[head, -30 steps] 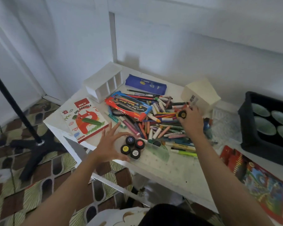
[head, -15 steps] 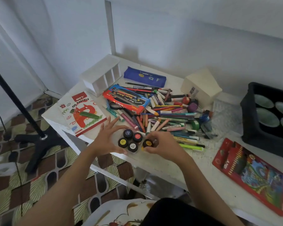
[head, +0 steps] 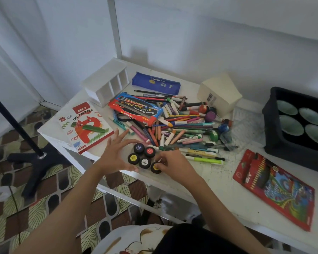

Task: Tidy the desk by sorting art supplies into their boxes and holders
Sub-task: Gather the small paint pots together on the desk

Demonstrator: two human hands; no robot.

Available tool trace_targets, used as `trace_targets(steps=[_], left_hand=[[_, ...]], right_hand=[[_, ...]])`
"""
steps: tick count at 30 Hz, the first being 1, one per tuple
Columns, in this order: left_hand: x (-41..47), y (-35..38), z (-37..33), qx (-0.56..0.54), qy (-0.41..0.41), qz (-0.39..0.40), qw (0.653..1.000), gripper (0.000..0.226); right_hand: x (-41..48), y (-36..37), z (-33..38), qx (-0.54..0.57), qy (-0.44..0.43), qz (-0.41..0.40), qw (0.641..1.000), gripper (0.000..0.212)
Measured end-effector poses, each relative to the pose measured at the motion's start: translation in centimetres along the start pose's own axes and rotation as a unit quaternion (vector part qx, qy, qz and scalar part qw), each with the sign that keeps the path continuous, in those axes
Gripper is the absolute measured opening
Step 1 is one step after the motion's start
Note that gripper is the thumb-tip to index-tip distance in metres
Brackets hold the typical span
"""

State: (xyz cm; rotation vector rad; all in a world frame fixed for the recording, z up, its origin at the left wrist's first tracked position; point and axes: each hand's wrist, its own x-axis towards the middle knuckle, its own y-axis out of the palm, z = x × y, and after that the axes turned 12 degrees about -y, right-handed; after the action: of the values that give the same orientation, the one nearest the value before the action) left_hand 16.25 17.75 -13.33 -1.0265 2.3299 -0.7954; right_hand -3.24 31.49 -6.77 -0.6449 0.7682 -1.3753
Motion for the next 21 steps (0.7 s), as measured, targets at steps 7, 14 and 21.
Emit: trace_targets(steps=[7,14,21], left_hand=[[-0.1,0.0,-0.1,-0.001,0.002,-0.001,1.0,0.092],[-0.1,-0.1,-0.1,0.003,0.003,0.001,1.0,0.09],[-0.1,0.0,0.0,0.005,-0.003,0.008,1.0,0.086]], right_hand=[[0.6,-5.4,-3.4,0.009,0.068,-0.185,0.98,0.012],[4.2,-10.8,-12.7,-0.156,0.143,-0.236,0.948,0.031],[4.8,-10.0,-13.5,-0.185,0.139,-0.247,0.941,0.031]])
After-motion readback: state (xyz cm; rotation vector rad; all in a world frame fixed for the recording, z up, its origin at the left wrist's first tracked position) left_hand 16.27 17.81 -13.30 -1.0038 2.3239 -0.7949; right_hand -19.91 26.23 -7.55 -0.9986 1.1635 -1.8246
